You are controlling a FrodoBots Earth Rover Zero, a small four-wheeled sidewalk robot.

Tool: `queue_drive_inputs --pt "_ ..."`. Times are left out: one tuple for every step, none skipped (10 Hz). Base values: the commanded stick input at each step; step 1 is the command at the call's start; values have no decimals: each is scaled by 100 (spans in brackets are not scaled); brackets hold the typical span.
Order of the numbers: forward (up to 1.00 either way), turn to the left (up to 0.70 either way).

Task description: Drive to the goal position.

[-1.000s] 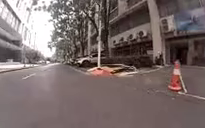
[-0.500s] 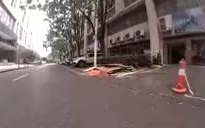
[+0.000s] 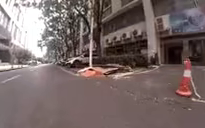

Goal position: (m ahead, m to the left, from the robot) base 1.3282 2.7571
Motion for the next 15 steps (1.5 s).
queue_drive_inputs --pt "70 -14" --pt "70 -14" --pt "70 -14" --pt "70 -14" --pt "70 -14" --pt "70 -14" --pt "70 -14" --pt "70 -14" --pt "70 -14" --pt "70 -14" --pt "70 -14" --pt "70 -14" --pt "70 -14" --pt "70 -14" --pt "70 -14"
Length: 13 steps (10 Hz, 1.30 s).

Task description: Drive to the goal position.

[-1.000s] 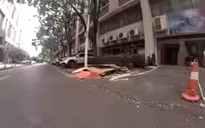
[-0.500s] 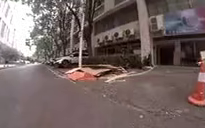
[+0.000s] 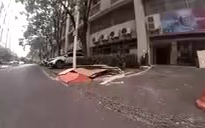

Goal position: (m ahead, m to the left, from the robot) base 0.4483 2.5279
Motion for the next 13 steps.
queue_drive_inputs --pt "70 -14" --pt "70 -14" --pt "70 -14" --pt "70 -14" --pt "70 -14" --pt "70 -14" --pt "52 -23" --pt "45 -27" --pt "45 -27" --pt "45 -27" --pt "45 -27" --pt "45 -27" --pt "45 -27"
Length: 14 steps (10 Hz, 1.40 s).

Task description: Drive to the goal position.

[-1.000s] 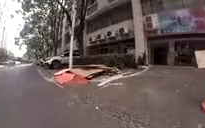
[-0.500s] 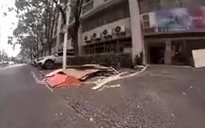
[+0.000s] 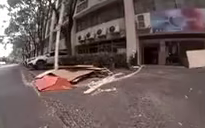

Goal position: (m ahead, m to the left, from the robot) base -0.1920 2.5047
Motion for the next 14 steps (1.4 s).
queue_drive_inputs --pt "45 -27" --pt "45 -27" --pt "45 -27" --pt "45 -27" --pt "45 -27" --pt "45 -27" --pt "45 -27" --pt "45 -27" --pt "45 -27" --pt "45 -27" --pt "45 -27" --pt "45 -27" --pt "45 -27" --pt "45 -27"
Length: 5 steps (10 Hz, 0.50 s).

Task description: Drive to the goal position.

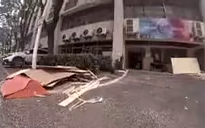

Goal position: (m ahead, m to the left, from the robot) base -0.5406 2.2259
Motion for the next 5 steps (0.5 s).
queue_drive_inputs --pt "45 -27" --pt "45 -27" --pt "45 -27" --pt "45 -27" --pt "45 -27"
